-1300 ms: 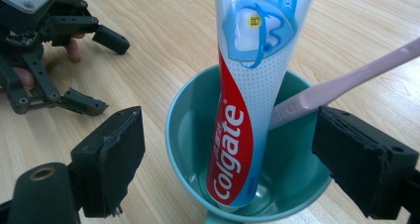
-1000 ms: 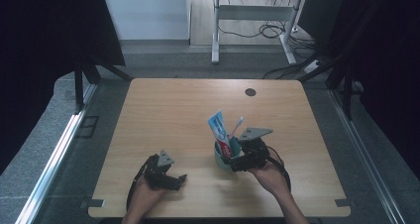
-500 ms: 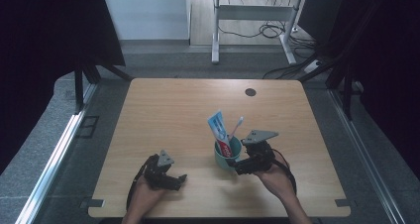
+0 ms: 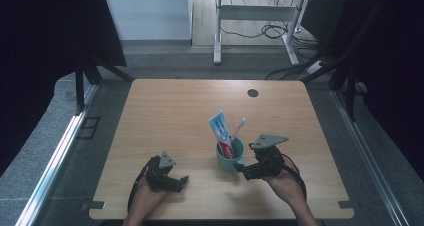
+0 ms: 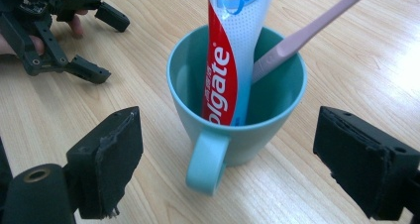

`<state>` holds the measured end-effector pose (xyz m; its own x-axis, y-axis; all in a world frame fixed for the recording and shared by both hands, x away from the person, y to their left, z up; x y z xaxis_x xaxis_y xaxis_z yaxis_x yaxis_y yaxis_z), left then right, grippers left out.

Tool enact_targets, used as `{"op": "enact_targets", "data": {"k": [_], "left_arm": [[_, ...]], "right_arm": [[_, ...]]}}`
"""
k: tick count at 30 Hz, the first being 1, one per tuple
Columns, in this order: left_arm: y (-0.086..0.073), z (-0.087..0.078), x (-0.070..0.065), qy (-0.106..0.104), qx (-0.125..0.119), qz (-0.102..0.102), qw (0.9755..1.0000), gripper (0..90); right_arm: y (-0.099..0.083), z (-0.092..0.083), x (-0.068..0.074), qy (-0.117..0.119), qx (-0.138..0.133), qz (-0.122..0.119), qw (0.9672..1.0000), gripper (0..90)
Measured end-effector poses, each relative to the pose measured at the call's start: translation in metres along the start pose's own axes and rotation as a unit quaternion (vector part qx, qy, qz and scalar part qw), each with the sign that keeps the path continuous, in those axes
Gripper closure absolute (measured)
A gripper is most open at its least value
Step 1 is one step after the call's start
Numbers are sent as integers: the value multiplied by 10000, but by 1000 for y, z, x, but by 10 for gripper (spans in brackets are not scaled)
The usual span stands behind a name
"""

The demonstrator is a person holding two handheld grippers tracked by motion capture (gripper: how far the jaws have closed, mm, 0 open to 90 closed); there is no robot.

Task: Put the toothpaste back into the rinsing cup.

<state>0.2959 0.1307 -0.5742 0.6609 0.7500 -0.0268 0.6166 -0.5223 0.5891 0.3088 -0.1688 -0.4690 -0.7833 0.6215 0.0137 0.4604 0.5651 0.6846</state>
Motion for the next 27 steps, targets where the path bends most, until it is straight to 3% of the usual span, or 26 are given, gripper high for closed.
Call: {"op": "enact_targets", "data": {"k": [11,27], "left_arm": [[0,0,0,-1,-4,-7,10000,39],[0,0,0,7,1,10,10000,38]], "right_arm": [[-11,-10,-5,-132,29,-2,9999,118],[-31,-29,-21,-295,-4,286,9992,118]]}}
Point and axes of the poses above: each handheld gripper's, and its own axes: z roughly forward along the jaws, y roughly out of its top, x roughly to its left, the point moved 4 cm from there along z, roughly forward along the jaws, and after that the axes turned 6 degrees about x, right-handed, at the moved point
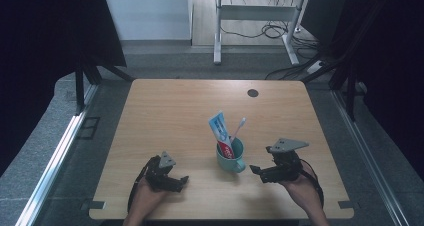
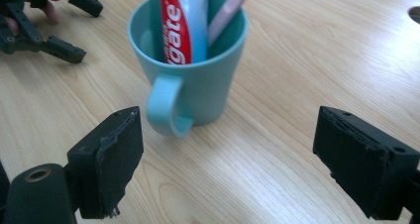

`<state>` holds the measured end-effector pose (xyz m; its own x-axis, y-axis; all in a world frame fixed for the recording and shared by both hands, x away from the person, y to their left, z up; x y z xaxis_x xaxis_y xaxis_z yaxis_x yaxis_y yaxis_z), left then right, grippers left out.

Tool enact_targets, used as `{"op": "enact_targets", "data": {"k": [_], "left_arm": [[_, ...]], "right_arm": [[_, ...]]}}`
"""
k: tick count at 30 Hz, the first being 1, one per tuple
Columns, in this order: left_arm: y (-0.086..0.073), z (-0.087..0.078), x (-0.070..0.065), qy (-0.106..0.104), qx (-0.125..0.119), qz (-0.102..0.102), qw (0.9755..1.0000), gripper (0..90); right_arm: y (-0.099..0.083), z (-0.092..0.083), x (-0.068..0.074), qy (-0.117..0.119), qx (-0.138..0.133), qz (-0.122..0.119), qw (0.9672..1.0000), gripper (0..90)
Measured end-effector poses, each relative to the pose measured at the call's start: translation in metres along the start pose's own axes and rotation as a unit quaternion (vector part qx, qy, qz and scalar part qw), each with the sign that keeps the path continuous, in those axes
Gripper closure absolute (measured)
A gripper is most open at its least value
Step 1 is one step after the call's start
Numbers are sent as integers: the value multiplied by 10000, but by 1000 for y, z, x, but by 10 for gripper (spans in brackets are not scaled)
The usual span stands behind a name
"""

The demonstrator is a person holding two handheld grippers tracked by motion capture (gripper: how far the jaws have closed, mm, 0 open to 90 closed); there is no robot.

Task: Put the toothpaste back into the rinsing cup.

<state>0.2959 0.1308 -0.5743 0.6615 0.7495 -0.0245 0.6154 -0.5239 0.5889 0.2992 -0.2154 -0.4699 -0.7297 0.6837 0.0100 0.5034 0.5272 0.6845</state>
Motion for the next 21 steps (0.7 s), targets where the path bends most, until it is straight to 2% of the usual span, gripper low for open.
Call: {"op": "enact_targets", "data": {"k": [8,21], "left_arm": [[0,0,0,-2,8,10,10000,39],[0,0,0,-2,8,10,10000,39]], "right_arm": [[-18,-12,-19,-169,-38,301,9994,118],[-42,-23,-42,-447,-68,630,9970,123]]}}
Point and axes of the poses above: each handheld gripper's, and its own axes: z roughly forward along the jaws, y roughly out of its top, x roughly to its left, the point moved 4 cm from there along z, roughly forward along the jaws, and after that the axes turned 6 degrees about x, right-handed, at the moved point
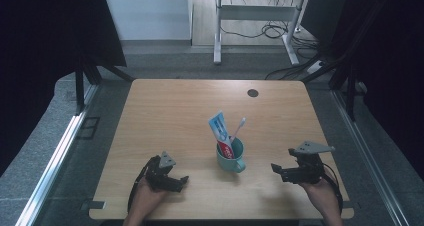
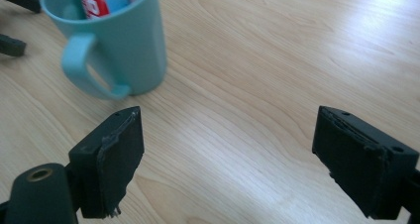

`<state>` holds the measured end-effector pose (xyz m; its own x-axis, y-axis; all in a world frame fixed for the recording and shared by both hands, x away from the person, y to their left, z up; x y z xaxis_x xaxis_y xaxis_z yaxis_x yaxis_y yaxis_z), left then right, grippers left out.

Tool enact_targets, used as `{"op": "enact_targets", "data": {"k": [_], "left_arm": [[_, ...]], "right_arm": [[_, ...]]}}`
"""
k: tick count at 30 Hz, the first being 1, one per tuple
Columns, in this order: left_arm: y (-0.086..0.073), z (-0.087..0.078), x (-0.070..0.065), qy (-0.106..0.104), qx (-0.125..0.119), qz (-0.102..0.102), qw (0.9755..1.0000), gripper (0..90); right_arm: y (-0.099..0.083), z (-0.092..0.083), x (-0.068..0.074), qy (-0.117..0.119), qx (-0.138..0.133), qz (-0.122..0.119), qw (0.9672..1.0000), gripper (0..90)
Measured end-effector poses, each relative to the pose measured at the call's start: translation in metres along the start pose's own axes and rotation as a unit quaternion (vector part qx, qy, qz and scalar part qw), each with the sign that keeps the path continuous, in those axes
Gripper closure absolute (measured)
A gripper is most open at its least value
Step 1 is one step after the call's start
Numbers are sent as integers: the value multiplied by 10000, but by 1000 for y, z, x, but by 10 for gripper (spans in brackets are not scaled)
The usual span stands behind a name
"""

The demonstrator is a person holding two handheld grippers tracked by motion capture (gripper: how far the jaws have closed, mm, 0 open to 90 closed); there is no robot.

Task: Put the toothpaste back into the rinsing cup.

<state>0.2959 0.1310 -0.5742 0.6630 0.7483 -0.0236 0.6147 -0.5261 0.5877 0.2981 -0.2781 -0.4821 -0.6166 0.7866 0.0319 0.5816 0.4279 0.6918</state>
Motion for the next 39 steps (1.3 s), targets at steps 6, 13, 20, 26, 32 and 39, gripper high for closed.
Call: {"op": "enact_targets", "data": {"k": [6,13,20,26,32,39], "left_arm": [[0,0,0,-2,-14,-17,10000,39],[0,0,0,0,-14,-17,10000,39],[0,0,0,0,-15,-18,10000,39],[0,0,0,1,-13,-16,10000,39],[0,0,0,0,-14,-17,10000,39],[0,0,0,2,-17,-20,10000,40]], "right_arm": [[-15,-1,-13,-138,-3,198,9997,124],[-33,4,-24,-268,17,395,9989,123],[-47,12,-29,-379,59,489,9981,123],[-59,20,-31,-430,93,526,9976,122],[-69,29,-32,-473,144,553,9972,122],[-81,41,-30,-566,285,447,9970,100]]}}
Point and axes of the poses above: each handheld gripper's, and its own axes: z roughly forward along the jaws, y roughly out of its top, x roughly to its left, the point moved 4 cm from there along z, roughly forward along the jaws, and after that the axes turned 6 degrees about x, right-handed, at the moved point
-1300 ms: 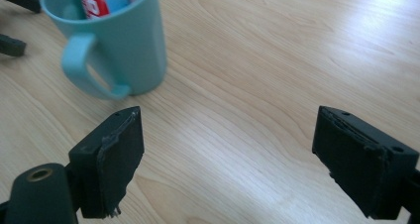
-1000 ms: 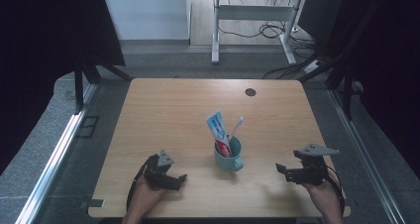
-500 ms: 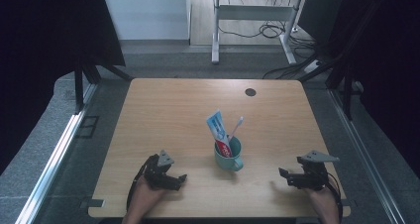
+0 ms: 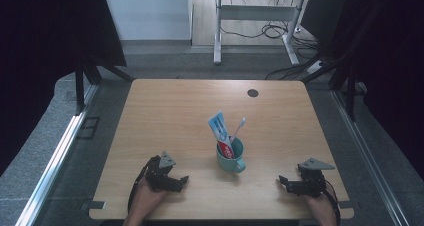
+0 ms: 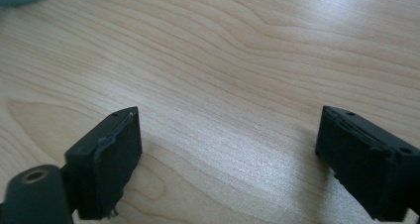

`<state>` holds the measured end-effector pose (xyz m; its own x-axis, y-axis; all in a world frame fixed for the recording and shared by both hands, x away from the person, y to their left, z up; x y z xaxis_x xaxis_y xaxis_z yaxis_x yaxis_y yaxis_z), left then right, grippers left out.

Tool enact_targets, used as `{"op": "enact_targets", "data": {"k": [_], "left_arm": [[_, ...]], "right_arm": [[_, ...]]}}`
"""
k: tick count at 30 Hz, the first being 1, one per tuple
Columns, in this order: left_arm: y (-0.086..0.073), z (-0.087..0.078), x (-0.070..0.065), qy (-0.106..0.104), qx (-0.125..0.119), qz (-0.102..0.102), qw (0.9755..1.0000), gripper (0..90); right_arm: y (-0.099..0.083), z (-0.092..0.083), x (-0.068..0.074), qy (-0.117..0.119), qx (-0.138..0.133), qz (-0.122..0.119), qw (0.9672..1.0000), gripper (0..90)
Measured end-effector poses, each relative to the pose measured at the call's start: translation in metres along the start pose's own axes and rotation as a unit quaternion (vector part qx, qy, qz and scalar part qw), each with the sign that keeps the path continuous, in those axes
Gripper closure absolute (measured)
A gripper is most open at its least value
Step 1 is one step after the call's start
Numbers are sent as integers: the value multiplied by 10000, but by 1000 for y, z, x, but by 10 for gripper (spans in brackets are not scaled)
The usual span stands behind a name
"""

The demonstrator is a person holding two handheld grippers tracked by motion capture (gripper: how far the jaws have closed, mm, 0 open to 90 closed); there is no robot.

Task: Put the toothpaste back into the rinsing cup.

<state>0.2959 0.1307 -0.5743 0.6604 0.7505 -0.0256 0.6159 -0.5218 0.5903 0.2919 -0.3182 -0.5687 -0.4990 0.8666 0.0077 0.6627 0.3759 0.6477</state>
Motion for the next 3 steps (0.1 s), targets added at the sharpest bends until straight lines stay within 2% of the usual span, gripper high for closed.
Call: {"op": "enact_targets", "data": {"k": [3], "left_arm": [[0,0,0,1,1,0,10000,40]], "right_arm": [[0,1,1,-32,15,-38,10000,94]]}}
Point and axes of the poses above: each handheld gripper's, and its own axes: z roughly forward along the jaws, y roughly out of its top, x roughly to its left, the point moved 4 cm from there along z, roughly forward along the jaws, and after that the axes turned 6 degrees about x, right-handed, at the moved point
